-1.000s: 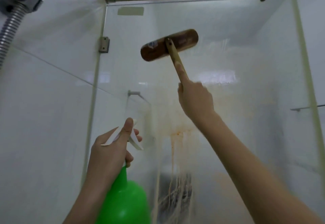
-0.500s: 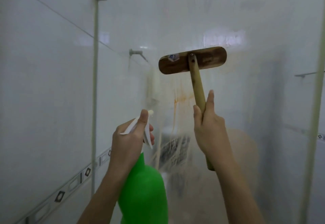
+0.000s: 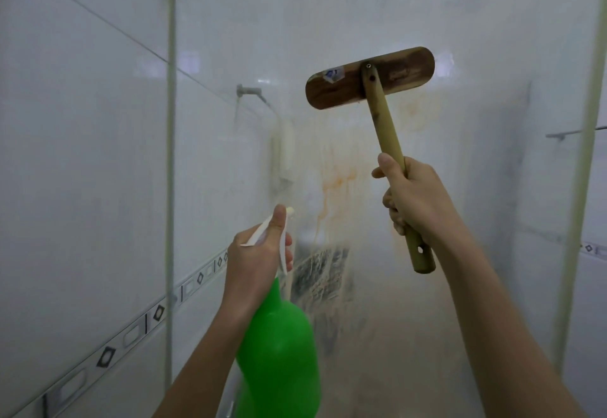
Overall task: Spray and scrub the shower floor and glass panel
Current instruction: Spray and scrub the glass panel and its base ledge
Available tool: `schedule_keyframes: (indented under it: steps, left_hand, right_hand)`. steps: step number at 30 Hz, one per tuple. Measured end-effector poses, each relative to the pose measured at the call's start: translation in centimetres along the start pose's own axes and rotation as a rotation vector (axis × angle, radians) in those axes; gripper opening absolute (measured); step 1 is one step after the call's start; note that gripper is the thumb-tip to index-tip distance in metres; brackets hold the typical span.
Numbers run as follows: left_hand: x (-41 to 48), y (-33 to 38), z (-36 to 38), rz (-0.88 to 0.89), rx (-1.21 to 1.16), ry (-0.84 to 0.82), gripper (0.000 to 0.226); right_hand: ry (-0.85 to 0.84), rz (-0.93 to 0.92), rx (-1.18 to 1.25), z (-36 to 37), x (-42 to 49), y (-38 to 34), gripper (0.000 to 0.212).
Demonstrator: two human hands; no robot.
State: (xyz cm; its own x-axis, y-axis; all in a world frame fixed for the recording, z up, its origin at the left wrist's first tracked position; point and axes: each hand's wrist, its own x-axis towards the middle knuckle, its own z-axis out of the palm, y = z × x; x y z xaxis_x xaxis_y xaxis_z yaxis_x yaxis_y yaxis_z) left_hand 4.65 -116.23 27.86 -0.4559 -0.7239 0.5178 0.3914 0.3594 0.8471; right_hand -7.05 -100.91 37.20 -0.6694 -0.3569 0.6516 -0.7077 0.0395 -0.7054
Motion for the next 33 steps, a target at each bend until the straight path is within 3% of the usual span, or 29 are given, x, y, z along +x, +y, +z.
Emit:
schedule_keyframes:
  steps: [3,9,15,21,24,27,30,33]
  left_hand:
    - [-0.6,-0.6,0.1,0.046,0.052,0.007,0.053]
    - [-2.6,-1.4,-1.5,0.059,-0.024,0.025,0.038]
    - [-4.5,-2.0,-2.1,0.025,0.034,0.027,0.038]
    - [-5.9,-2.4,-4.4,-0.009,0.015,0.047,0.045]
    - [-6.1,-2.3,-4.7,-0.002,0.081,0.054,0.051]
    - [-6.2,-2.0,-4.2,0.014,0.094,0.045,0.051]
    - [-6.0,-1.8,-3.6,0.014,0.058,0.033,0.051]
    - [-5.8,-1.7,-2.8,0.029,0.007,-0.002,0.048]
  right_hand:
    - [0.029,-0.001,-0.073,1.3,-1.3,2.3,0.036]
    - [-0.001,0.222,-0.197,4.8,-14.5,10.7,0.041]
    - [0.006,-0.028,-0.174,5.8,-4.0,5.3,0.039]
    - [-0.076,0.166,-0.237,6.9,-15.4,10.7,0.032]
    - [-0.043,0.023,-0.327,7.5,-8.8,7.6,0.036]
    - [0.007,-0.086,-0.251,7.1,-3.2,5.5,0.041]
    - [-0.019,0.013,-0.303,6.1,-9.6,11.0,0.033]
    - [0.029,0.089,-0.393,4.5,-15.8,14.2,0.041]
